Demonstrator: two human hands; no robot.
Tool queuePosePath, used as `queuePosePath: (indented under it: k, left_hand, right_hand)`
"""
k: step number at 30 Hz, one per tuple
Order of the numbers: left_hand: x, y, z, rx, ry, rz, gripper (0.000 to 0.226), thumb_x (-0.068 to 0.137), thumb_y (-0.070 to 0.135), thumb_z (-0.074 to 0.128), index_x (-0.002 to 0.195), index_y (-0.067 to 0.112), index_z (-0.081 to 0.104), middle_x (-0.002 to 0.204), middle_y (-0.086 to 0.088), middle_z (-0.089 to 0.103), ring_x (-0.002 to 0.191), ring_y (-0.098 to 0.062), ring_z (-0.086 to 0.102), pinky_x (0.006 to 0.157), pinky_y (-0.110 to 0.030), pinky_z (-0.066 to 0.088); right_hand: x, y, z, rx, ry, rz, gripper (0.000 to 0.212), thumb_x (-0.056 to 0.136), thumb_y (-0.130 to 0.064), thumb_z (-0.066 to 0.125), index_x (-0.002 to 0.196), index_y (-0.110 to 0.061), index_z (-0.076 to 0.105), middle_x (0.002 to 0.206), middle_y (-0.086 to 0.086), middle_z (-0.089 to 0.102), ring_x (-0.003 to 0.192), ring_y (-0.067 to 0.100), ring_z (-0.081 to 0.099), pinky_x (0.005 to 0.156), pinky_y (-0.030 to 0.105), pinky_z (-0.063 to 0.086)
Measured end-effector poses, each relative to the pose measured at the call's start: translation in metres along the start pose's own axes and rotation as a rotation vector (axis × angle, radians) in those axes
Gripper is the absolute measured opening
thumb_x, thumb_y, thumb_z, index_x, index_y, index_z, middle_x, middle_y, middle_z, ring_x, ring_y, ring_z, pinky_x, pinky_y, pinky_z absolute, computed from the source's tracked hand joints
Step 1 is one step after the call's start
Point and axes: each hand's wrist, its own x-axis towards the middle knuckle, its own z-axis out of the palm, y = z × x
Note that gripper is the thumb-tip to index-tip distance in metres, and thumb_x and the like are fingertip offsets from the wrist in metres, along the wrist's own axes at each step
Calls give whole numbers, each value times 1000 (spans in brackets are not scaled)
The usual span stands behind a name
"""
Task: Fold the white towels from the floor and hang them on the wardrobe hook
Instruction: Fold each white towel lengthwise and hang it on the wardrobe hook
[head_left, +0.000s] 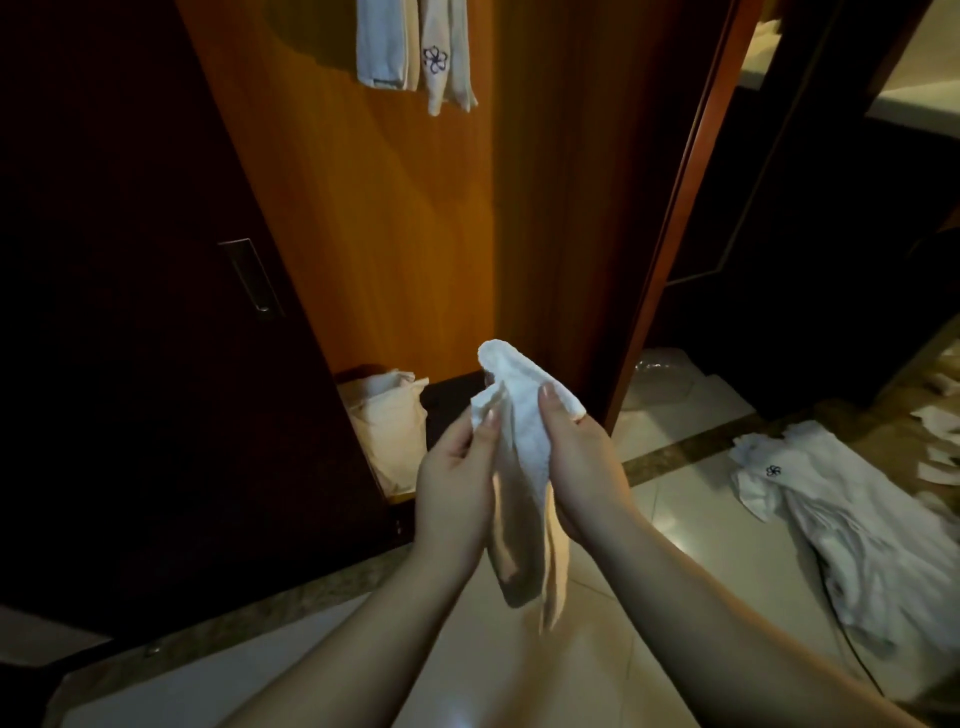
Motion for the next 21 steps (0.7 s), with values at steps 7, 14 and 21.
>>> queuePosePath:
  k: [7,14,21]
  left_hand:
    - [1,6,3,-18,-81,-4,29,92,58,55,110,45,73,108,4,77,103,-13,73,88,-43,58]
    - [-4,14,2,25,-89,82,28,96,51,53,114,42,72,108,6,76,104,-13,72,90,-45,58]
    - [-2,26,4,48,-145,77,36,97,46,52,130,37,65,123,10,71,116,-2,64,94,-23,55]
  right_hand:
    - [-3,-12,-4,-76,-95,-97,36,95,-69,39,88,-52,70,94,-23,75,89,-3,71,79,27,53]
    - [-3,-25,-8,47,-97,25,52,83,-75,45,106,-35,69,101,-8,77,99,13,73,98,47,55]
    - [-8,-28,-5,-45,-321,-23,84,66,-96,43,125,-40,60,110,-17,73,106,-2,67,100,32,49]
